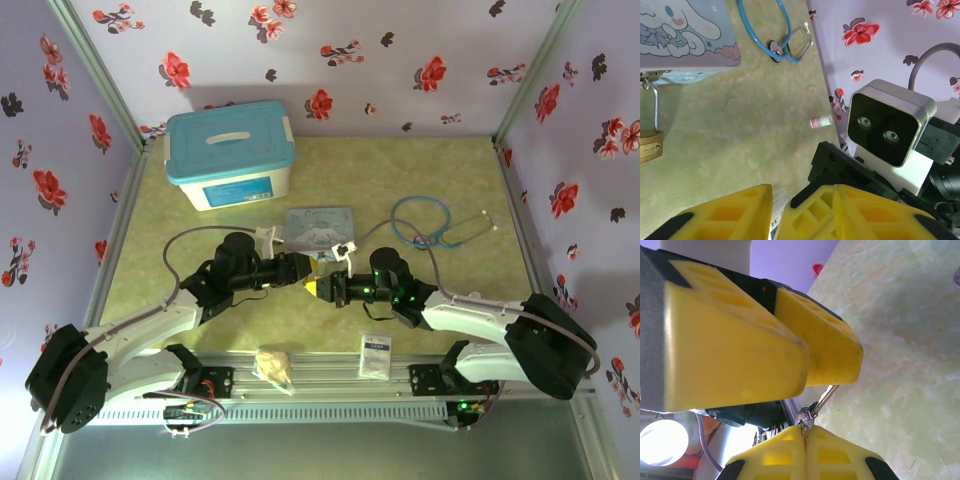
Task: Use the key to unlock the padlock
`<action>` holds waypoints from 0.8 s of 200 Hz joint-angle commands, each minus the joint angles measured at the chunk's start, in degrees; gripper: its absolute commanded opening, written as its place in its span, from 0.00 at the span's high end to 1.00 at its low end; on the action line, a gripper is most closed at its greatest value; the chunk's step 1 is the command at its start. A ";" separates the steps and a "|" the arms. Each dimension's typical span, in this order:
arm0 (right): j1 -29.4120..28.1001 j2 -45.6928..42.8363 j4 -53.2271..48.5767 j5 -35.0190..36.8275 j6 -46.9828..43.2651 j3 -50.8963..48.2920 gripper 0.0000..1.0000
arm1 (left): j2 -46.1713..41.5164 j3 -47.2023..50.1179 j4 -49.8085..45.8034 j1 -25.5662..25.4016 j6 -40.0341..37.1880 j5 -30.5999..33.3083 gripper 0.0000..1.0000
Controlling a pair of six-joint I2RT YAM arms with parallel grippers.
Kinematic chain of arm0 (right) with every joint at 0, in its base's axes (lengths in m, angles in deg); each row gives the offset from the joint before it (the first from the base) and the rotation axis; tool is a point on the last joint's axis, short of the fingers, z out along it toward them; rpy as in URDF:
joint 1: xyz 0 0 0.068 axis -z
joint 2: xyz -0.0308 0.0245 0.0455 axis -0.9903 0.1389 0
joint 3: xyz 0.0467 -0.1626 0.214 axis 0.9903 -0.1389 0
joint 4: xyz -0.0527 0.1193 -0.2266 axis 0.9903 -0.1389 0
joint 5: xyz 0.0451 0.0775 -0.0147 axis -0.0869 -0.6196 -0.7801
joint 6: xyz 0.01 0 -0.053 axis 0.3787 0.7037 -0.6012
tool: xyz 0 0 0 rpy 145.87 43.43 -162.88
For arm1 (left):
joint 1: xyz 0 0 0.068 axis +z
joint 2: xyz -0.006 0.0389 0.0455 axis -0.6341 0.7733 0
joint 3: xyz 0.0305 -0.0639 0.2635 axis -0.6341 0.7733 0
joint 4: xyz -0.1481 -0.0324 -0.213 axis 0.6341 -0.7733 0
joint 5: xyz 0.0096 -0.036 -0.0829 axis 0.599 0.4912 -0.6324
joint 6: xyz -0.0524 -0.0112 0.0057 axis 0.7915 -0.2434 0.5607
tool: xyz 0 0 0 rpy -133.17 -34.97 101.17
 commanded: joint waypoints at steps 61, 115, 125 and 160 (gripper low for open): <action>0.39 0.11 1.71 -0.84 -0.98 1.17 1.00 | -1.27 0.22 -1.70 0.01 0.31 4.26 0.47; 0.40 0.46 2.26 -0.71 -0.89 1.06 1.00 | -0.64 -0.17 -0.57 -0.39 0.62 4.22 0.51; 0.39 0.64 2.35 -0.88 -0.87 1.29 1.00 | 0.17 -0.03 -0.39 -0.50 0.78 3.73 0.52; 0.36 1.40 2.74 -1.08 -0.97 1.50 1.00 | 1.19 0.10 0.03 -0.65 0.75 3.86 0.59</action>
